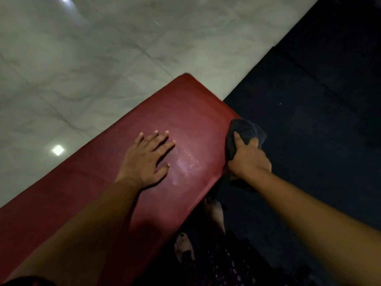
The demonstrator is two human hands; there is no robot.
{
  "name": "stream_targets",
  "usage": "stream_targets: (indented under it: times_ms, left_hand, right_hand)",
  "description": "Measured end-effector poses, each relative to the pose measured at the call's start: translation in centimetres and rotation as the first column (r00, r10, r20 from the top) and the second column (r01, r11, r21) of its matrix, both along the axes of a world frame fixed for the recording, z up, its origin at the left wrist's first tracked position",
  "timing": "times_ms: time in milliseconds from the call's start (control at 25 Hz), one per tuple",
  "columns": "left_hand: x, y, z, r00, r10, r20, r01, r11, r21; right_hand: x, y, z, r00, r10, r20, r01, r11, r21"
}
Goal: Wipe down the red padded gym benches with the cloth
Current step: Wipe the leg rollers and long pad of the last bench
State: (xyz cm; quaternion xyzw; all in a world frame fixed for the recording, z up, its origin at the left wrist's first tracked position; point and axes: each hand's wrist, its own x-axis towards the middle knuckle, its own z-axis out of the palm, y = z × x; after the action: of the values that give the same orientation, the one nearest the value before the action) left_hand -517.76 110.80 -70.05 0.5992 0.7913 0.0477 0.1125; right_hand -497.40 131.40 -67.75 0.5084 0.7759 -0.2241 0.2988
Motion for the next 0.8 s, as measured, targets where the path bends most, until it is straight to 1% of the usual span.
stream_targets:
  times_ms: [40, 80, 120, 160, 200, 240, 280, 320, 400, 480, 520, 600, 640, 720, 800]
  left_hand:
    - [0.3, -0.9, 0.3, 0.998, -0.056, 0.006, 0.056, 0.998, 0.006]
    - [0.5, -1.9, 0.7, 0.995, -0.103, 0.012, 0.103, 0.995, 0.002]
    - [0.7, -2.9, 1.2, 0.989, -0.144, 0.016, 0.144, 0.99, -0.004]
    - [0.8, -3.9, 1.5, 0.982, -0.188, 0.011, 0.188, 0.982, -0.015]
    - [1.0, -5.0, 1.6, 0.973, -0.231, 0.004, 0.231, 0.972, -0.036]
    - [1.3, -5.9, 1.5, 0.966, -0.259, -0.002, 0.259, 0.964, -0.057]
    - [1.7, -6.8, 1.2, 0.965, -0.261, -0.002, 0.259, 0.962, -0.082]
    - [2.3, -7.5, 1.0, 0.969, -0.245, -0.008, 0.243, 0.965, -0.1]
    - [3.0, -7.9, 0.6, 0.976, -0.213, -0.046, 0.207, 0.972, -0.115]
    - [2.9, -8.0, 0.4, 0.975, -0.208, -0.072, 0.199, 0.973, -0.118]
    - [2.9, -8.0, 0.5, 0.973, -0.218, -0.073, 0.208, 0.97, -0.122]
    - [2.9, -8.2, 0.7, 0.969, -0.239, -0.061, 0.23, 0.966, -0.121]
    - [2.9, -8.4, 0.9, 0.967, -0.247, -0.054, 0.24, 0.964, -0.116]
    - [3.4, -9.3, 1.0, 0.966, -0.255, -0.044, 0.248, 0.962, -0.116]
    - [3.9, -10.3, 1.3, 0.971, -0.236, -0.04, 0.23, 0.966, -0.118]
  right_hand:
    - [1.1, -0.8, -0.2, 0.999, -0.05, -0.016, 0.049, 0.999, -0.018]
    - [1.8, -0.9, -0.8, 0.985, -0.16, -0.058, 0.157, 0.986, -0.052]
    - [1.9, -0.2, -1.5, 0.944, -0.308, -0.115, 0.296, 0.949, -0.112]
    - [1.8, 0.5, -1.7, 0.838, -0.517, -0.174, 0.481, 0.851, -0.212]
    - [1.4, 1.2, -1.6, 0.662, -0.721, -0.202, 0.647, 0.687, -0.33]
    - [1.2, 1.7, -1.8, 0.498, -0.842, -0.21, 0.733, 0.538, -0.417]
    - [1.0, 1.5, -1.8, 0.423, -0.876, -0.231, 0.754, 0.482, -0.446]
    - [0.9, 0.3, -1.8, 0.424, -0.862, -0.276, 0.747, 0.506, -0.433]
    - [1.0, -3.7, -1.1, 0.503, -0.802, -0.323, 0.709, 0.596, -0.376]
    - [1.6, -7.5, -1.1, 0.533, -0.785, -0.316, 0.667, 0.62, -0.413]
    - [2.0, -8.3, -1.2, 0.524, -0.799, -0.297, 0.668, 0.601, -0.438]
    - [1.8, -7.5, -1.7, 0.44, -0.856, -0.273, 0.697, 0.517, -0.497]
    - [1.5, -6.8, -1.9, 0.405, -0.872, -0.274, 0.719, 0.489, -0.494]
    - [0.8, -7.5, -1.0, 0.439, -0.836, -0.33, 0.734, 0.546, -0.405]
    - [0.9, -10.8, 0.6, 0.547, -0.755, -0.361, 0.669, 0.653, -0.353]
